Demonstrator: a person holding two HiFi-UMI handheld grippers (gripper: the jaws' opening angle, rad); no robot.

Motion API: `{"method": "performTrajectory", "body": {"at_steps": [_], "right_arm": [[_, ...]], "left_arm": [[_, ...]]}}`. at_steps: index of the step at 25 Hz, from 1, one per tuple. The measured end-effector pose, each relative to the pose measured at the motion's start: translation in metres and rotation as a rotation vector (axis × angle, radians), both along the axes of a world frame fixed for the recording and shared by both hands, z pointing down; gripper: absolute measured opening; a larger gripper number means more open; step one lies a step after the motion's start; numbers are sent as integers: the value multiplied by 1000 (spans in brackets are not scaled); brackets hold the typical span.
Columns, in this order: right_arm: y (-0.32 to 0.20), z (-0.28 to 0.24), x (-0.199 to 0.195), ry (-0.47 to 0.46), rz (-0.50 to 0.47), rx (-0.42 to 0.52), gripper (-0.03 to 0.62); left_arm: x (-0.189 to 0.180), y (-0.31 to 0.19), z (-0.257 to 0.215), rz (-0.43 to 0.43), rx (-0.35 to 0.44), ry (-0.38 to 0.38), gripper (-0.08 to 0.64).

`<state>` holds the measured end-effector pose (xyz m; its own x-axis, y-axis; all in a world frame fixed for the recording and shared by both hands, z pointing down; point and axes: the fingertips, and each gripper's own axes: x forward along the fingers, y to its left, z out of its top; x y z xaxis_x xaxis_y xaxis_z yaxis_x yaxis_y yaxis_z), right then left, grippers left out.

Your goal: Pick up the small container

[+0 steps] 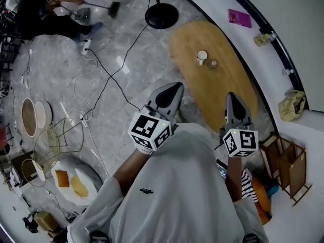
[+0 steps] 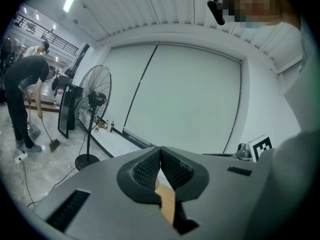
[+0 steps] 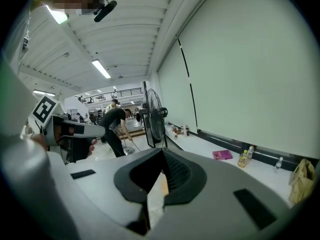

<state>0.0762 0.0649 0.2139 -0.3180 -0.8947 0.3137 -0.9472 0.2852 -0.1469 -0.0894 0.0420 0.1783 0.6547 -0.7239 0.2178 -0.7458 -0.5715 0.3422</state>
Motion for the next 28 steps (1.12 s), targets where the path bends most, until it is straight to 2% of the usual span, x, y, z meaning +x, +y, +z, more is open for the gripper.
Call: {"method": "performTrajectory", "body": {"at_steps": [8, 14, 17, 28], "right_arm": [[-29, 12, -23, 59, -19, -36, 7], [-42, 27, -21, 54, -16, -71, 8], [-47, 33, -18, 52, -18, -86, 8], [-77, 56, -2, 59, -47, -111, 9]], "left_arm": [[-21, -34, 24, 10, -66, -8, 20], [5, -50, 35, 103, -77, -54, 20], [12, -58, 41, 100, -115, -45, 20], [30, -81, 59, 114, -147, -82, 20]]}}
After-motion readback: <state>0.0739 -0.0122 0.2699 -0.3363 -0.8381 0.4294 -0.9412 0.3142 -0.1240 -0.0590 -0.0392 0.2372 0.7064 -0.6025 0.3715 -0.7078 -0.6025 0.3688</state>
